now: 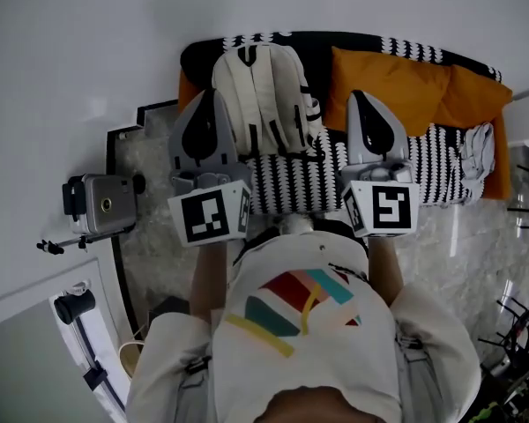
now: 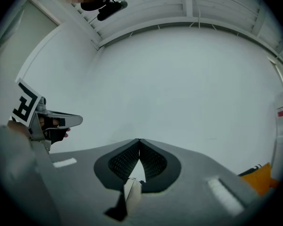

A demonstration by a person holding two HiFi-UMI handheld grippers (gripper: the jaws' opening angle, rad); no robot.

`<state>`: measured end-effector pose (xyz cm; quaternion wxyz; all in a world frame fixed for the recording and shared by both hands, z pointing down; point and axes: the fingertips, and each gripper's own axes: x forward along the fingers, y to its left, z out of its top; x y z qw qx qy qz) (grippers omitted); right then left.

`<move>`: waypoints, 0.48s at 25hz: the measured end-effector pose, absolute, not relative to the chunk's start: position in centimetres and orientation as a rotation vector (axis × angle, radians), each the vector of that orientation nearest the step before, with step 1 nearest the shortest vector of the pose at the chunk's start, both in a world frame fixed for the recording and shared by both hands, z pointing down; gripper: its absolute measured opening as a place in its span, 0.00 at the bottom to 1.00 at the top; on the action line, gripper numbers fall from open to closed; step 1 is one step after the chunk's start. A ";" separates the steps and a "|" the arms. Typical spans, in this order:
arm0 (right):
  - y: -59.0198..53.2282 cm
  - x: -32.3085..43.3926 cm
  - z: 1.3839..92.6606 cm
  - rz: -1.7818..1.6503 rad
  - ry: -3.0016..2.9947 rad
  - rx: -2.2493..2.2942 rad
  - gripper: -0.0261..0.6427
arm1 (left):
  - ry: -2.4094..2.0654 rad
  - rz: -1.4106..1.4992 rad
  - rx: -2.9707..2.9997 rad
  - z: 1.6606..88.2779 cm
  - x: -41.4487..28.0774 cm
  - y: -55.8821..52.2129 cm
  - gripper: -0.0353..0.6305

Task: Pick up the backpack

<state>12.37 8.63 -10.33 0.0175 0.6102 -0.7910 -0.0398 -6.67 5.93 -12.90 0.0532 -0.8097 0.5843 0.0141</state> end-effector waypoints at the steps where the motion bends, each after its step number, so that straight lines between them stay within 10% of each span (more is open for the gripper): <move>1: 8.2 12.1 -10.2 -0.126 -2.461 1.876 0.05 | 1.762 0.034 -2.466 -12.8 -6.4 5.6 0.08; 12: 3.1 9.1 -3.2 -0.030 -2.465 1.751 0.05 | 1.752 -0.063 -2.497 -6.6 -6.8 0.5 0.08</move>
